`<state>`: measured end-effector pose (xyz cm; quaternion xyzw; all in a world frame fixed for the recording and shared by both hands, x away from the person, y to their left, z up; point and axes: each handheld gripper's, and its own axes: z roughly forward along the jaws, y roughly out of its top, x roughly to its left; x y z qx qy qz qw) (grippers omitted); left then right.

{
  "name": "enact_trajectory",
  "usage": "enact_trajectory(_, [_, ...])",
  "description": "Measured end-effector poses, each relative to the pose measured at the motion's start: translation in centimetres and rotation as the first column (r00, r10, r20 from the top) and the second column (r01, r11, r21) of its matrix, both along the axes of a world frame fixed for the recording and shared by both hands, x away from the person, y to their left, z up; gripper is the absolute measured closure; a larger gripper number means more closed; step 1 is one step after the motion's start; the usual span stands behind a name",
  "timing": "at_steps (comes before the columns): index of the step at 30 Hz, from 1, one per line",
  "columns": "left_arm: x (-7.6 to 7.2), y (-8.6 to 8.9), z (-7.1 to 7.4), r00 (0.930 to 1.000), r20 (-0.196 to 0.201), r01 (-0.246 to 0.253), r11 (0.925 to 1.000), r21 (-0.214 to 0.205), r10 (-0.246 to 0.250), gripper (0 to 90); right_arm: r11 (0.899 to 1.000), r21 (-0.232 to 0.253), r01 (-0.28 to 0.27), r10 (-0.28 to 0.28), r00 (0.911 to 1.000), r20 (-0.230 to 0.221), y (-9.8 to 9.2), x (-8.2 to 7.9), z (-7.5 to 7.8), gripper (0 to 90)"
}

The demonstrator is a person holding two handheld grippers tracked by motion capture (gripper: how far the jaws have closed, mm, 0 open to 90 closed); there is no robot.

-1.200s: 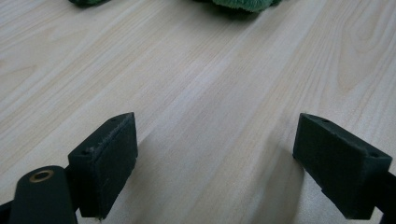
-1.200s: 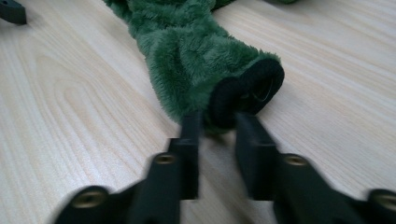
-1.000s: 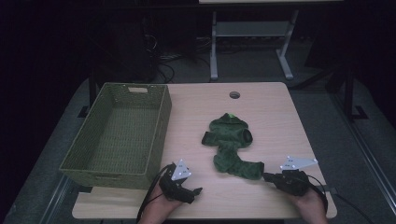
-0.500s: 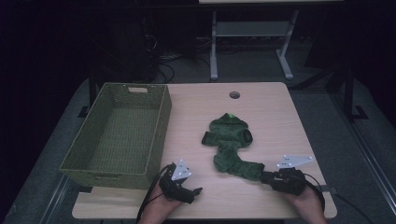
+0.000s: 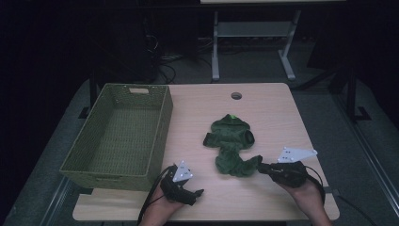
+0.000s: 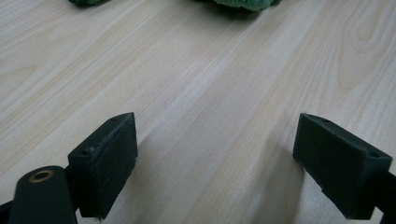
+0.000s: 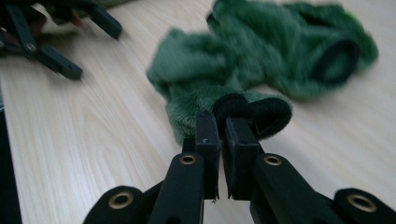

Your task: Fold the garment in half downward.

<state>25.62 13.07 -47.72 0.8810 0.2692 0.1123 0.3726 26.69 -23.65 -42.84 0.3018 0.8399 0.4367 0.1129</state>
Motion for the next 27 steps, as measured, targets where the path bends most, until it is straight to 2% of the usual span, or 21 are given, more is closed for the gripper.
enact_trajectory(2, [0.0,-0.1,0.0,1.0,-0.001,-0.006,0.9999,-0.01,0.006,13.1,1.0,0.002,-0.022,0.022,0.9995,0.02,0.7,0.4,0.7,85.2])
enact_trajectory(6, [0.0,0.0,0.0,1.0,0.003,-0.001,1.0,-0.001,0.001,13.2,0.998,-0.003,-0.062,0.062,0.9967,0.052,2.0,1.2,1.6,85.3])
enact_trajectory(13, [0.0,0.0,0.0,1.0,0.006,0.0,1.0,-0.001,0.0,13.2,0.993,-0.019,-0.116,0.117,0.9903,0.075,4.6,2.8,2.3,85.0])
enact_trajectory(21, [0.0,0.0,0.0,1.0,0.004,-0.002,1.0,-0.003,0.002,13.2,0.989,-0.012,-0.148,0.149,0.9868,0.064,7.3,4.8,2.0,82.5])
enact_trajectory(27, [0.0,0.0,0.0,1.0,0.005,0.002,1.0,0.001,-0.002,13.2,0.991,-0.007,-0.135,0.136,0.9894,0.052,8.6,5.9,1.3,73.6])
